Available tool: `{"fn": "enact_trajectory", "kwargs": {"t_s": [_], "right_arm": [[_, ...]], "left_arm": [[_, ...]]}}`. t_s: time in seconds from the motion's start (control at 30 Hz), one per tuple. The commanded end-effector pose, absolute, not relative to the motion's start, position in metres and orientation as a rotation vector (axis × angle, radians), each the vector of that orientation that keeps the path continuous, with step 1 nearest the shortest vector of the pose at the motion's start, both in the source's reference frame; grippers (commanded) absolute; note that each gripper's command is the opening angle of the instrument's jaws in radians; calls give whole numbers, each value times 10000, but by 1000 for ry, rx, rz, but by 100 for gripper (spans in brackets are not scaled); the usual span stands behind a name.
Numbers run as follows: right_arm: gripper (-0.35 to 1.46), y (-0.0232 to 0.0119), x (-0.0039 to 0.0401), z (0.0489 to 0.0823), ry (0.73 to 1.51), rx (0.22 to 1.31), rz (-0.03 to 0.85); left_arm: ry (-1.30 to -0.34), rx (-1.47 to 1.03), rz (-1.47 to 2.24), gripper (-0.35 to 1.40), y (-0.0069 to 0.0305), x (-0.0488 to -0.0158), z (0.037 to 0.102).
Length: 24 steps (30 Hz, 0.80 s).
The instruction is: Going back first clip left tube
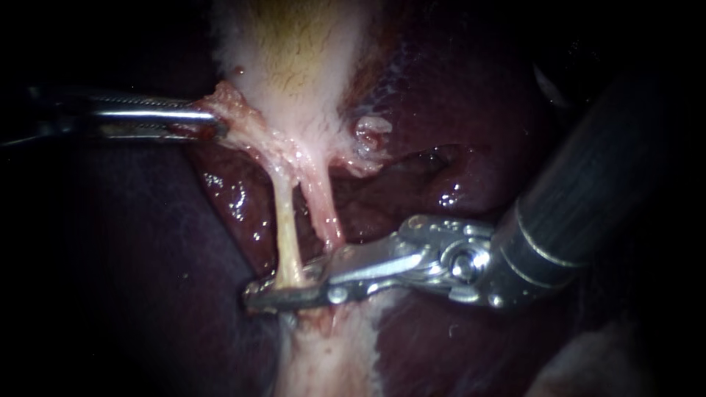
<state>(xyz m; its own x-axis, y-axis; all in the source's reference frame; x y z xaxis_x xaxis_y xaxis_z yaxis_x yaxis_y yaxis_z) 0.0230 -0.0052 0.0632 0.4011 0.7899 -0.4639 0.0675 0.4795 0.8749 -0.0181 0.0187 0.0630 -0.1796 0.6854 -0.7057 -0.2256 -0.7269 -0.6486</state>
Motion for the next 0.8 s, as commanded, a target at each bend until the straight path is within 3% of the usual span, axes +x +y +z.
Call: {"fn": "enact_trajectory", "kwargs": {"t_s": [0.03,0.17,0.27,0.37,0.6,0.8], "right_arm": [[-35,-52,230,632,1075,982,565],[-33,-52,230,633,1070,989,575],[13,-51,232,634,1087,984,568],[36,-50,237,636,1107,988,574],[43,-55,241,645,1121,961,558],[50,-49,245,666,1176,785,563]], "left_arm": [[-540,-1487,1959,-35,187,-181,629],[-540,-1487,1959,-35,187,-181,629],[-537,-1490,1963,-35,187,-181,629],[-537,-1490,1963,-35,187,-181,629],[-536,-1490,1963,-35,187,-181,629],[-536,-1490,1963,-35,187,-181,629]]}}
